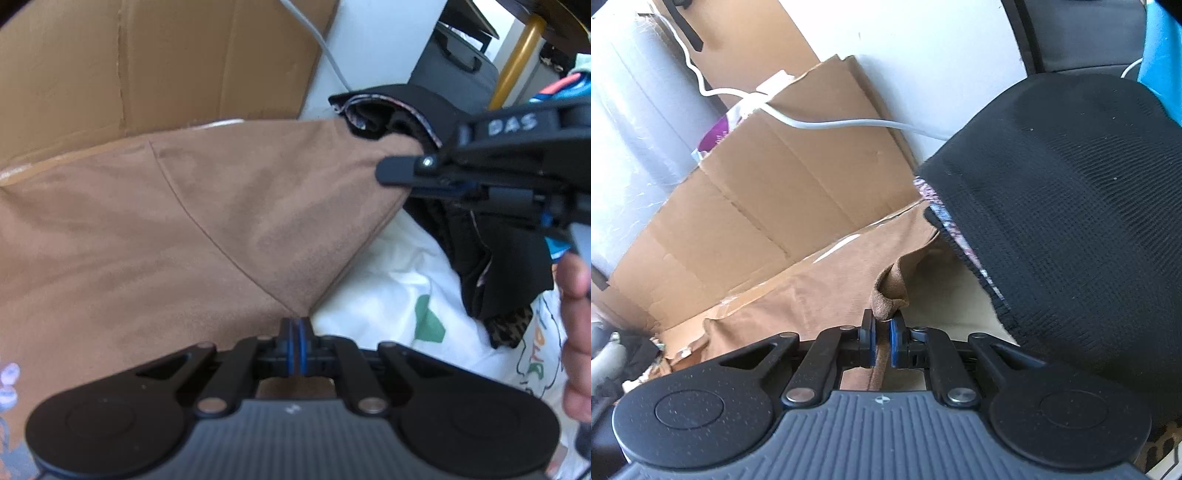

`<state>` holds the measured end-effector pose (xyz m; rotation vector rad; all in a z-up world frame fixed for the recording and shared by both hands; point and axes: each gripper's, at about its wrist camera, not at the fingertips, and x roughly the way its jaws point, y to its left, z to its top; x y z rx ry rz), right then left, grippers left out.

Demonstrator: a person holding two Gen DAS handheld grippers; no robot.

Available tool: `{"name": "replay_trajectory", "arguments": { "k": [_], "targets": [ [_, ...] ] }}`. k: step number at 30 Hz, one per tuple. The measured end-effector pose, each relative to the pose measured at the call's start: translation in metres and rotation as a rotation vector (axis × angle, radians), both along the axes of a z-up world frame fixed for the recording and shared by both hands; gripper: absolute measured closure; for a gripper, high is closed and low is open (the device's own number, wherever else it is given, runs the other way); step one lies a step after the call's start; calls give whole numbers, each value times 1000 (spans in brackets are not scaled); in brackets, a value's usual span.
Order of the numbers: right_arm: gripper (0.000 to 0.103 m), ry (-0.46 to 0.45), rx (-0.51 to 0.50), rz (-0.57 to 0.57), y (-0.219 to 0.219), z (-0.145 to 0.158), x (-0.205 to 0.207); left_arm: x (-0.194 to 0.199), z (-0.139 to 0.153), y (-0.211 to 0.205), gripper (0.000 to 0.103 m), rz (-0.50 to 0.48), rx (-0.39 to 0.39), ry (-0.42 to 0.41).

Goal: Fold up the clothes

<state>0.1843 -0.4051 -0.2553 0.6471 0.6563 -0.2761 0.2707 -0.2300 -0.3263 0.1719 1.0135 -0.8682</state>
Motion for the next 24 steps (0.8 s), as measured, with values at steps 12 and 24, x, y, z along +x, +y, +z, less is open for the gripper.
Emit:
{"name": "replay_trajectory", "arguments": {
  "k": [12, 24],
  "targets": [
    [98, -26, 81, 150, 23, 6, 11, 7, -10, 3, 99, 53, -45, 61],
    [98, -2, 93, 213, 40, 10, 8, 10, -12, 12, 97, 142, -89, 147]
  ]
}}
